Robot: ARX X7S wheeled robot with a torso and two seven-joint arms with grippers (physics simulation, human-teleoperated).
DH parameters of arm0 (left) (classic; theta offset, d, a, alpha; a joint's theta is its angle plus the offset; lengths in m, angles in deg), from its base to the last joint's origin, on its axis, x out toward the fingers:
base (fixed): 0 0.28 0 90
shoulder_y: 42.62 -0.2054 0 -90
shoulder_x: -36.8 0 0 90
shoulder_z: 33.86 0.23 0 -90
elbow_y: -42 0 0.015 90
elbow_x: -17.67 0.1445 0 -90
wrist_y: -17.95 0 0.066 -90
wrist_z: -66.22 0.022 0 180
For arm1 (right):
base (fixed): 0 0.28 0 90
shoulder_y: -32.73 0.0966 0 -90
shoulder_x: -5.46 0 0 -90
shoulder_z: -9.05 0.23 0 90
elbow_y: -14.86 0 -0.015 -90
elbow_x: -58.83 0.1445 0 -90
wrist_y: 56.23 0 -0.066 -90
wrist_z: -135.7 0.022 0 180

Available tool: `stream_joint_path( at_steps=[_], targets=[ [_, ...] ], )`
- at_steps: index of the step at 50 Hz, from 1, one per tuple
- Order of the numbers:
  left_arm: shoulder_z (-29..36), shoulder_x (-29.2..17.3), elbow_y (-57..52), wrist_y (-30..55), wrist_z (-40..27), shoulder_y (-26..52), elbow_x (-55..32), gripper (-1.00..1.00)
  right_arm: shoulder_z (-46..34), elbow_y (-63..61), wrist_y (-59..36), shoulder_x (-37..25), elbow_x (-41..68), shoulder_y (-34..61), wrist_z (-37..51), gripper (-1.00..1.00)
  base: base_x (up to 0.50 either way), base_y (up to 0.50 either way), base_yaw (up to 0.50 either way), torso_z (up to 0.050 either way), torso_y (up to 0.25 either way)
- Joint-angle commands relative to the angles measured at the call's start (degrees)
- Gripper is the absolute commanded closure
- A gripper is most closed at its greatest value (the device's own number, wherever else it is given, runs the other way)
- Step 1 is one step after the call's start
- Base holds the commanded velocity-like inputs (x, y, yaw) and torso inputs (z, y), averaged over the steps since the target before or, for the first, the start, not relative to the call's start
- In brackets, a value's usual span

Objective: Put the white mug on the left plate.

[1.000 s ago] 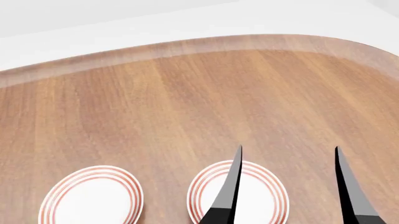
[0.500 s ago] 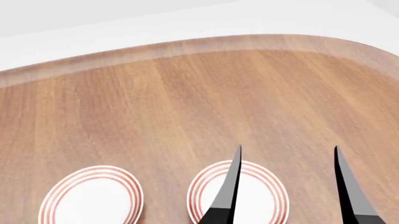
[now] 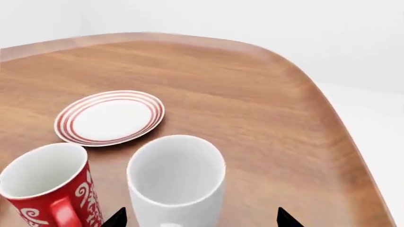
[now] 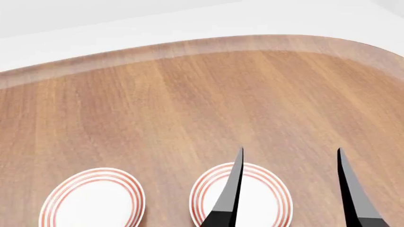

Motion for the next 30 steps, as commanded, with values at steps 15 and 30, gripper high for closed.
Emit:
stream_joint_path(
  at_steps=[15, 30],
  targets=[
    [1.4, 2.4, 3.1, 4.3, -1.9, -0.8, -0.3, -1.0, -0.3, 0.0, -0.2, 0.0, -0.3, 0.2, 0.0, -1.0, 0.0, 0.0, 0.0, 0.0, 0.0],
    [0.6, 3.5, 4.8, 6.2, -2.8, 0.0, -2.2, -1.0, -0.3, 0.0, 0.0, 0.0, -0.3, 0.0, -0.1, -1.0, 0.0, 0.0, 0.0, 0.0, 0.0]
  ],
)
